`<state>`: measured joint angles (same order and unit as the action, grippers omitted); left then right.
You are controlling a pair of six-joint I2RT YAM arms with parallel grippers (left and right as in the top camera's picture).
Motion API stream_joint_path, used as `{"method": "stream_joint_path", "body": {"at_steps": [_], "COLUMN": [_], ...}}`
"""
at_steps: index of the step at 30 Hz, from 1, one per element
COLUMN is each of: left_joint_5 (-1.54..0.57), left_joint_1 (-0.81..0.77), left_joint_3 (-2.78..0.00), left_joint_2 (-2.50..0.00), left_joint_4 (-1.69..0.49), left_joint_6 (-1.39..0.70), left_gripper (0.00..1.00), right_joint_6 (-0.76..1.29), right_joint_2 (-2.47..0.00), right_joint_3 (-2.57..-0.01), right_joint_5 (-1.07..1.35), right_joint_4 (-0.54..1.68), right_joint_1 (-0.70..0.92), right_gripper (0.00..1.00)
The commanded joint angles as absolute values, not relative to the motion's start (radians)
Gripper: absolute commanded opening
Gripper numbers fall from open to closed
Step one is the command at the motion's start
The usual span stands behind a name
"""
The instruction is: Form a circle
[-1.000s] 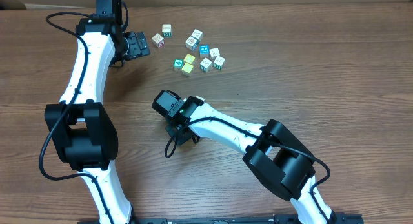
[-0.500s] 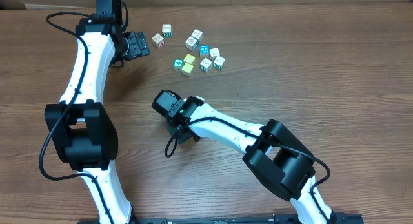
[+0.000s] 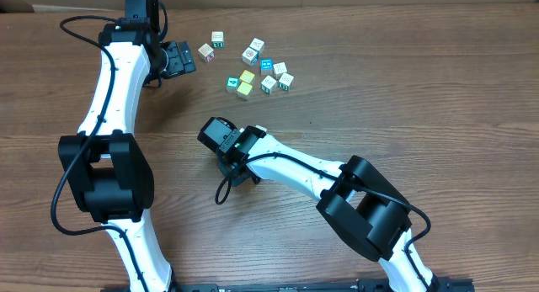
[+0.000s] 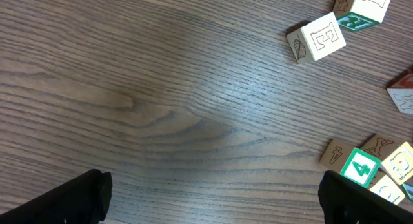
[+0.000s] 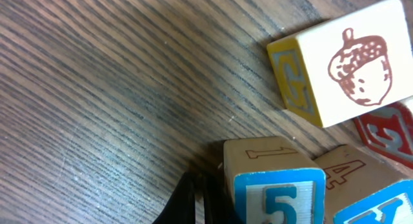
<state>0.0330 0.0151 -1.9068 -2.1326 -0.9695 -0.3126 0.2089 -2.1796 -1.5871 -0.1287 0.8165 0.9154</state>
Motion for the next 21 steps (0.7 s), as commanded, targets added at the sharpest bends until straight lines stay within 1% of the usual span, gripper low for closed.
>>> {"method": "stream_joint_path", "body": {"at_steps": [1,6,13,21], "left_joint_5": [0.026,0.026,0.026,0.026], "left_joint_1": [0.017,0.017,0.017,0.017], "left_joint_3": [-1.926,-1.926,-1.926,-1.926], "left_joint_2": [-2.136,-2.136,-2.136,-2.136], "left_joint_4": [-0.968,-0.968,-0.968,-0.968], "left_joint_6": [-0.322,-0.322,-0.322,-0.322], "left_gripper": [1.0,1.0,1.0,1.0], "right_joint_6": [0.205,0.21,0.237,0.359], "right_joint_2": [-2.145,-2.072,-1.942,-1.925], "right_joint_3": [-1.599,-1.625,-1.625,-1.623], "right_joint_5": [-0.103,-0.06,-0.059,-0.058], "right_joint_4": [0.832,0.842,0.894,1.007], "right_joint_1": [0.913,0.908,0.897,0.792], "right_gripper": [0.04,0.04,0.04,0.04]}}
